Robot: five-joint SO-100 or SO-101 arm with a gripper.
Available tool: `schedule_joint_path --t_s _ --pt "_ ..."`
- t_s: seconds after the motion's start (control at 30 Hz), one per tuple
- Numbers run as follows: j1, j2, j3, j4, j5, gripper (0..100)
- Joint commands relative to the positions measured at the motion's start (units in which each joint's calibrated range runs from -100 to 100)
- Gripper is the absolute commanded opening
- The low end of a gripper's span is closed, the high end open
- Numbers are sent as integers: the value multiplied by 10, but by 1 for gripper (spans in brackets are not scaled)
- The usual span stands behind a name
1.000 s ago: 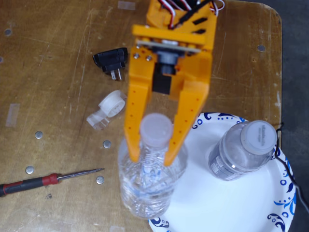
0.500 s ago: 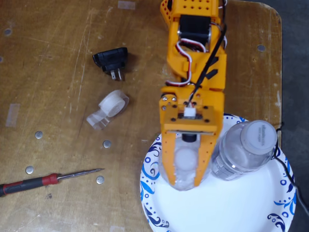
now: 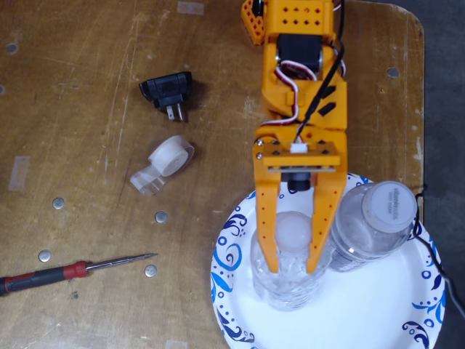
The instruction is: Move the bottles to the plate
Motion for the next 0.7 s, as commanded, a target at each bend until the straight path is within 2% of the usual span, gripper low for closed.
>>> schedule_joint_path --t_s 0.0,0.5,0.67 --pt "-4 -14 30 -57 2 1" --pt "-1 -19 122 -96 4 1" --pt "-1 -42 154 -102 21 1"
